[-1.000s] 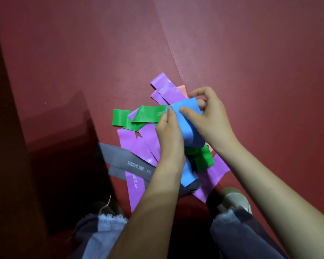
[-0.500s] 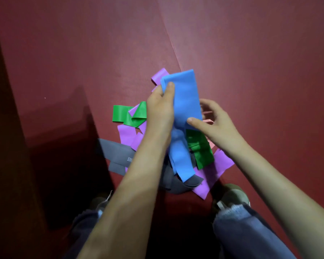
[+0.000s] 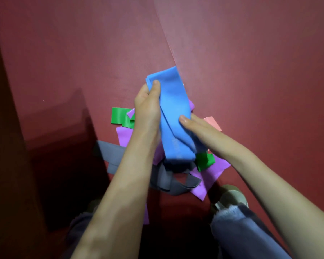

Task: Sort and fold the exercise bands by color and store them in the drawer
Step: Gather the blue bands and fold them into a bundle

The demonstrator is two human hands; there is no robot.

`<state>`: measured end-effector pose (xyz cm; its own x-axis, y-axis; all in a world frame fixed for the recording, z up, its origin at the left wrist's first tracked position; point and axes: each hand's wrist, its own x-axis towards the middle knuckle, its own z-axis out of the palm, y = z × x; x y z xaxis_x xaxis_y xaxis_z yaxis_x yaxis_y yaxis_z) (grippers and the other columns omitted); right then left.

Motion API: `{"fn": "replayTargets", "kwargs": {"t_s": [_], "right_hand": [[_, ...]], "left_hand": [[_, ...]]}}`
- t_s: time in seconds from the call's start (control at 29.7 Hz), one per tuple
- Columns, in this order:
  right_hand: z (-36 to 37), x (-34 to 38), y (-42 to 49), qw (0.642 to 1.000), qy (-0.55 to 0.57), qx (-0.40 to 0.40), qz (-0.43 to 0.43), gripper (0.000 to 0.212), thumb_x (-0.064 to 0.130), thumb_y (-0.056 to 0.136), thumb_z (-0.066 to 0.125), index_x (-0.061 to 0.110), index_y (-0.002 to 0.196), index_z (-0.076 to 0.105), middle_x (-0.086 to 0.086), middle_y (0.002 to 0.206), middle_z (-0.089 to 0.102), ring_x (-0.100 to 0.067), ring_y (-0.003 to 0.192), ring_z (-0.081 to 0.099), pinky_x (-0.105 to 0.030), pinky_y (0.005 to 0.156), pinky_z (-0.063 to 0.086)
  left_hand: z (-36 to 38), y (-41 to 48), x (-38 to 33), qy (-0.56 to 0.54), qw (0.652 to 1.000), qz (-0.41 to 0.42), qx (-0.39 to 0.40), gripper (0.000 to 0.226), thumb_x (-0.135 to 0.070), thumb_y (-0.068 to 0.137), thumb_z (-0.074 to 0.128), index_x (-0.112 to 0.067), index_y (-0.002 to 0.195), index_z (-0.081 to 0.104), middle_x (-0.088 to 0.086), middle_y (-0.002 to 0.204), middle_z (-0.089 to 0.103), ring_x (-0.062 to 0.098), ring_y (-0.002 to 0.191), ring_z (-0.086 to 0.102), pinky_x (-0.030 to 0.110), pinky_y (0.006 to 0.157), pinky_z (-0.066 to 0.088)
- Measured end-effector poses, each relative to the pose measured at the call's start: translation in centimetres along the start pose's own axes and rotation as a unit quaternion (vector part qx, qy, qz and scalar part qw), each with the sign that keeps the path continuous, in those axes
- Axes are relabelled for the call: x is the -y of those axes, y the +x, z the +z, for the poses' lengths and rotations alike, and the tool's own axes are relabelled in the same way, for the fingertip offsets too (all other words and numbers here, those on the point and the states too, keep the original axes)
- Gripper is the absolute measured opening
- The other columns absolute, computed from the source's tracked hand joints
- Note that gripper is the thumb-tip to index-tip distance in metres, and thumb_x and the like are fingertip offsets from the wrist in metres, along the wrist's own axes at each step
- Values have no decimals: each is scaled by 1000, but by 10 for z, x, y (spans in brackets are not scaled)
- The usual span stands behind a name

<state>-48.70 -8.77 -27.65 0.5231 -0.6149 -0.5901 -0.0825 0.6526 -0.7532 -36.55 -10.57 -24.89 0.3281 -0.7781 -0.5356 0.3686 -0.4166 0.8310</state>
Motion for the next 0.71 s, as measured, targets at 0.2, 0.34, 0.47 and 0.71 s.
{"fn": "replayTargets", "kwargs": {"t_s": [0.2, 0.34, 0.47, 0.71], "right_hand": [[17, -18, -16, 984, -60, 129, 103, 32, 15, 90, 53, 28, 118, 44, 7, 120, 53, -7, 102, 56, -18, 94, 44], [15, -31, -25, 961, -47, 166, 214, 17, 9, 87, 56, 19, 100, 61, 5, 100, 66, -8, 89, 63, -20, 86, 49], [10, -28, -27, 938, 48, 236, 250, 16, 4, 86, 55, 17, 88, 62, 5, 81, 72, -6, 71, 68, -21, 72, 56], [3, -69, -23, 966, 111, 102, 210, 10, 8, 84, 61, 14, 92, 63, -2, 80, 71, -11, 70, 67, -24, 70, 57]], "left_hand": [[-21, 2, 21, 39, 997, -17, -68, 25, -9, 93, 41, -16, 73, 54, 4, 72, 55, 14, 64, 50, 22, 55, 44], [-44, -9, 50, 33, 985, -93, -139, 14, -15, 84, 52, -17, 70, 49, 10, 81, 49, 20, 78, 46, 32, 68, 40], [-53, -14, 67, -16, 976, -158, -148, 21, -30, 62, 61, -18, 74, 49, 11, 86, 47, 24, 81, 44, 40, 75, 38], [-40, -1, 53, -17, 991, -65, -119, 28, -8, 93, 43, -18, 67, 49, -13, 48, 56, 1, 46, 52, 12, 49, 42]]}}
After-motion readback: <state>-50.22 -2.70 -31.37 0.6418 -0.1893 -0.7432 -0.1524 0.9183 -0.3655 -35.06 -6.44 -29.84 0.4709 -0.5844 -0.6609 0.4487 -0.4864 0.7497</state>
